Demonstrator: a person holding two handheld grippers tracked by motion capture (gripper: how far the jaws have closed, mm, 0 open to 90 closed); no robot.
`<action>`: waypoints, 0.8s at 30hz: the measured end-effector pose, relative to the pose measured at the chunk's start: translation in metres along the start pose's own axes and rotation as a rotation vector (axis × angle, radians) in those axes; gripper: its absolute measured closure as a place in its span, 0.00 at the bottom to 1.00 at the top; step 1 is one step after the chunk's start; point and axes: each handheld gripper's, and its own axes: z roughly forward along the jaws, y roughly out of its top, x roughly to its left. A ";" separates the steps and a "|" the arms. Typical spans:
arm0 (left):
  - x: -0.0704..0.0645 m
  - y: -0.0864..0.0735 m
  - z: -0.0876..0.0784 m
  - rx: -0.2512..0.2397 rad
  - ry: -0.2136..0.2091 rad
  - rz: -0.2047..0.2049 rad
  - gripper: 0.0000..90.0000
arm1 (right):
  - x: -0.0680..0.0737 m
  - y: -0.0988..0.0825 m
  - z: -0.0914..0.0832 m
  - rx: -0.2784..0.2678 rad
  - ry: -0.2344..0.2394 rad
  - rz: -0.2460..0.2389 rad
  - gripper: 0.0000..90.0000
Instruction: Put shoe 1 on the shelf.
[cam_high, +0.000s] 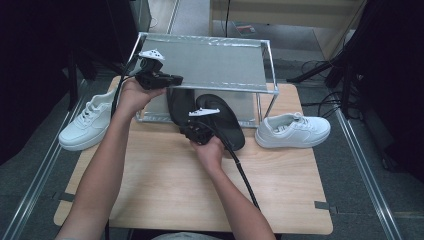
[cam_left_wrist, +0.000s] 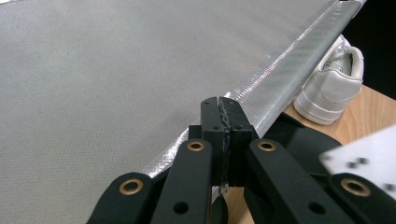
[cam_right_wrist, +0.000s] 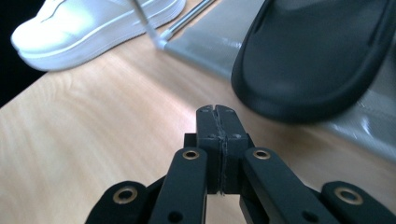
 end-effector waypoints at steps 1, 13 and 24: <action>0.000 0.000 0.000 0.000 0.001 0.000 1.00 | 0.001 -0.003 -0.005 -0.002 0.004 0.001 1.00; 0.000 0.000 0.000 0.000 0.004 -0.006 1.00 | -0.008 -0.039 -0.073 -0.014 -0.080 -0.076 1.00; -0.001 -0.002 0.001 -0.010 0.008 0.001 1.00 | -0.045 -0.074 -0.122 -0.035 -0.151 0.031 1.00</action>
